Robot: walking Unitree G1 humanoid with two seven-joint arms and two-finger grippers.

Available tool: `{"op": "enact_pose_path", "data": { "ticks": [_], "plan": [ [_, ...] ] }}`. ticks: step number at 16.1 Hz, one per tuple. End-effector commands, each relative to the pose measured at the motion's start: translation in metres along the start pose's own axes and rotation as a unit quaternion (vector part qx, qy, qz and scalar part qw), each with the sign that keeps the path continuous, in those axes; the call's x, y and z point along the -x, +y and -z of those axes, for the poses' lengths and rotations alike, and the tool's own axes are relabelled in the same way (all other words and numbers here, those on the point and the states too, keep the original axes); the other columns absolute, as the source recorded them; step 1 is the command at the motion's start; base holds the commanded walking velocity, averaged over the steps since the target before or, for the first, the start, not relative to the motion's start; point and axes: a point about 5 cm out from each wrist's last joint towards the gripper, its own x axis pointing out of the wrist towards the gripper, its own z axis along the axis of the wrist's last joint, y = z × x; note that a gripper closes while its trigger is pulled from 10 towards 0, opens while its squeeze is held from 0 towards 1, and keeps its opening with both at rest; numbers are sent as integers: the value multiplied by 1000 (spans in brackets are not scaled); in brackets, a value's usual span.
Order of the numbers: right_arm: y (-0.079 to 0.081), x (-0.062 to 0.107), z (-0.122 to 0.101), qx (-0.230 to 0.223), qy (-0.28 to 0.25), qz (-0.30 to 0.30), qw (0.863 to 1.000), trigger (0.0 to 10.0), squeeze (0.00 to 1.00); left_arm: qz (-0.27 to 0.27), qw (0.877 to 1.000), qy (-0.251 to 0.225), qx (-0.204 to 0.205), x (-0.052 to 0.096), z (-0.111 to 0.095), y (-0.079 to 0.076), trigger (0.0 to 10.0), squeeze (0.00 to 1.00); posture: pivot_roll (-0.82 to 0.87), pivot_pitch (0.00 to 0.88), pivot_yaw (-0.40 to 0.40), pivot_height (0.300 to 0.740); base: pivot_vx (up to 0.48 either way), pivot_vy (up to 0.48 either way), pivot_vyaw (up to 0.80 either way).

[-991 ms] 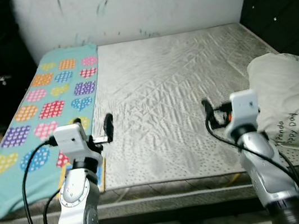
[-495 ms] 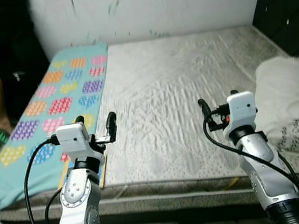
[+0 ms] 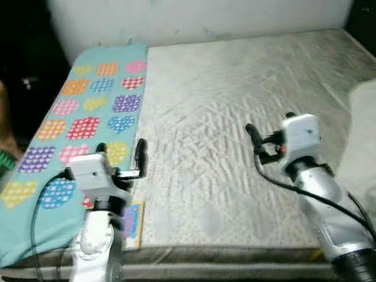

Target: Clean up the room

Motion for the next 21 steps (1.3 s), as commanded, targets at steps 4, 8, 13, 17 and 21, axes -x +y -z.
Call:
{"op": "enact_pose_path", "data": {
  "ticks": [4, 8, 13, 17, 21],
  "plan": [
    [-12, 8, 7, -10, 14, 15, 1000, 10000, 0, 11, 1000, -5, 8, -4, -2, -10, 10000, 0, -76, 0, 2, 740, 365, 0, 0],
    [-14, 9, 8, -5, 20, 19, 1000, 10000, 0, -26, 999, 12, 15, -6, 2, -5, 10000, 0, -77, 0, 1, 740, 82, 0, 0],
    [-12, 6, 7, -5, 18, -9, 1000, 10000, 0, -24, 1000, 13, 13, -7, 1, -6, 10000, 0, -80, 0, 2, 740, 0, 0, 0],
    [-12, 5, 6, 6, 15, -6, 1000, 10000, 0, -21, 1000, 12, 15, -9, 1, -9, 10000, 0, -85, 0, 3, 740, 0, -136, 0],
    [-15, 6, 3, -7, 6, -11, 1000, 10000, 0, -19, 1000, 12, 13, -10, 0, -9, 10000, 0, -85, 0, 3, 740, 0, -302, 0]
  ]
}}
